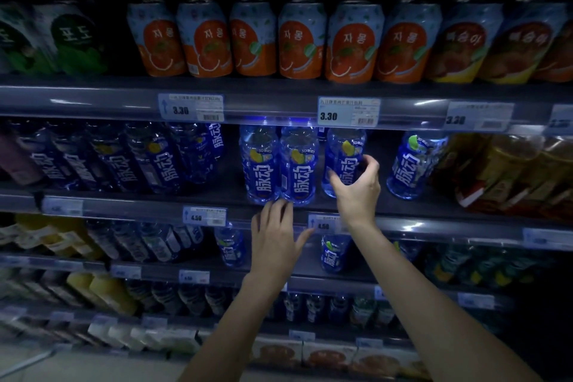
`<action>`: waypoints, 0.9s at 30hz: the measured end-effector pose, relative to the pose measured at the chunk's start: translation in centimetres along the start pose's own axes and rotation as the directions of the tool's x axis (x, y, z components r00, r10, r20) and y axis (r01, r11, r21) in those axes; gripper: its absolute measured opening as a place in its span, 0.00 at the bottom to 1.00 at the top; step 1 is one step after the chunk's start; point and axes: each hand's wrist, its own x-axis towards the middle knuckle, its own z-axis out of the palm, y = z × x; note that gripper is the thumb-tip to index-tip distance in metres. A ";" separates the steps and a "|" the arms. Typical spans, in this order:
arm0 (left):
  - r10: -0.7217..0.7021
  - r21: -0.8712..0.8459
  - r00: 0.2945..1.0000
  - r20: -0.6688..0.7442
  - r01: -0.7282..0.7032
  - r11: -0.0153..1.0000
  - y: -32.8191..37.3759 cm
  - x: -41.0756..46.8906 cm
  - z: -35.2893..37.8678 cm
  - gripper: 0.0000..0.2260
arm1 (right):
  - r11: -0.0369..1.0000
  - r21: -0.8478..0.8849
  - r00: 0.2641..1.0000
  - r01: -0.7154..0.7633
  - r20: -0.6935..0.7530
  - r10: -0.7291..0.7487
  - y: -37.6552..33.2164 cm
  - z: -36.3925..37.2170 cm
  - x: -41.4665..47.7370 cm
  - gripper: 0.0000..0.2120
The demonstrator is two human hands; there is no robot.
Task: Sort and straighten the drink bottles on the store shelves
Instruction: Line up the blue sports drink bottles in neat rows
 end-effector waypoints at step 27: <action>0.047 0.136 0.998 0.040 -0.052 0.989 0.1 0.6 -0.9 0.36 | 0.999 0.040 0.998 0.029 0.058 -0.032 -0.4 -1.4 -2.2 0.26</action>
